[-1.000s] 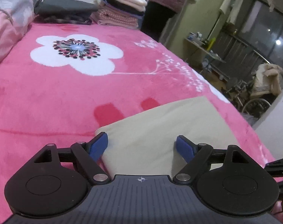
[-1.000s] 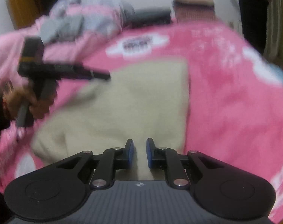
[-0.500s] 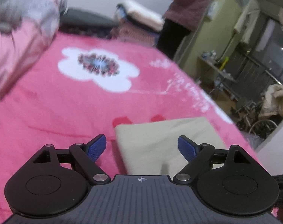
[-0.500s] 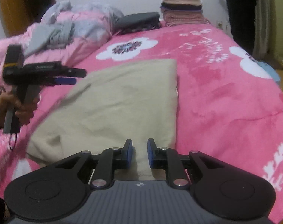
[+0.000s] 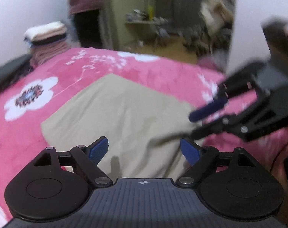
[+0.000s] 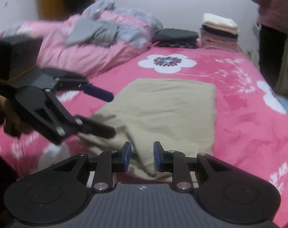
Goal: Fold clothes
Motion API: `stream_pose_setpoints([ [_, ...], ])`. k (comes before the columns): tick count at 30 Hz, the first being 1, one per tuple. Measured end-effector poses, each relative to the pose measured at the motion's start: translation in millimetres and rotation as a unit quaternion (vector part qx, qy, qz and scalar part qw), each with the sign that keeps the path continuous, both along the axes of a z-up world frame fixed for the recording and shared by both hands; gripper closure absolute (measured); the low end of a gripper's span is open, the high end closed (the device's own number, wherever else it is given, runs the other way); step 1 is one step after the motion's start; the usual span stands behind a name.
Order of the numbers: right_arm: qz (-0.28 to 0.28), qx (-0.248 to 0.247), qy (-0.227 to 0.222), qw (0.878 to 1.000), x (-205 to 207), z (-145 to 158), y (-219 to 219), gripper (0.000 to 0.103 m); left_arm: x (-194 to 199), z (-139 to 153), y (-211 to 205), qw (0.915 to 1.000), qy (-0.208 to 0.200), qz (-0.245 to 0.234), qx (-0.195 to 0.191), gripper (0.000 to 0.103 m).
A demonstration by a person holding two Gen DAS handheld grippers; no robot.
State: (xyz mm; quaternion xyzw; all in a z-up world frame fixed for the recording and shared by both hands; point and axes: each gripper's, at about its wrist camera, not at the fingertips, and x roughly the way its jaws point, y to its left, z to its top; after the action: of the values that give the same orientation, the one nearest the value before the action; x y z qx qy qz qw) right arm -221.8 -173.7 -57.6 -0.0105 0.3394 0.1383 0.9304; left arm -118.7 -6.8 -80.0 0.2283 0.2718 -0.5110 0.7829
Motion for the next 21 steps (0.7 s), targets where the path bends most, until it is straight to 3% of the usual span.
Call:
stream_pose_setpoints([
  [4,-0.001,-0.003,-0.003,1.000,0.0,-0.6,-0.7,0.076,-4.8,-13.2,-6.1,0.9989,-0.024,-0.018,0.036,0.023],
  [8,-0.003,-0.002,-0.006,1.000,-0.1,-0.7,-2.6,0.097,-5.7,-23.6,-9.9,0.9971,-0.042,-0.016,0.061,0.032],
  [15,-0.007,-0.001,-0.012,1.000,-0.2,-0.9,-5.9,0.100,-11.5,-24.8,-14.7,0.9965,-0.065,-0.019,0.050,0.049],
  [17,-0.009,0.011,-0.017,1.000,-1.2,-0.1,-8.3,0.100,-11.3,-22.4,-15.5,0.9970,-0.064,-0.012,0.041,0.062],
  [21,0.005,0.006,-0.012,1.000,1.2,-5.4,-4.9,0.099,-4.5,-13.7,-13.3,0.9988,-0.045,0.012,0.014,0.073],
])
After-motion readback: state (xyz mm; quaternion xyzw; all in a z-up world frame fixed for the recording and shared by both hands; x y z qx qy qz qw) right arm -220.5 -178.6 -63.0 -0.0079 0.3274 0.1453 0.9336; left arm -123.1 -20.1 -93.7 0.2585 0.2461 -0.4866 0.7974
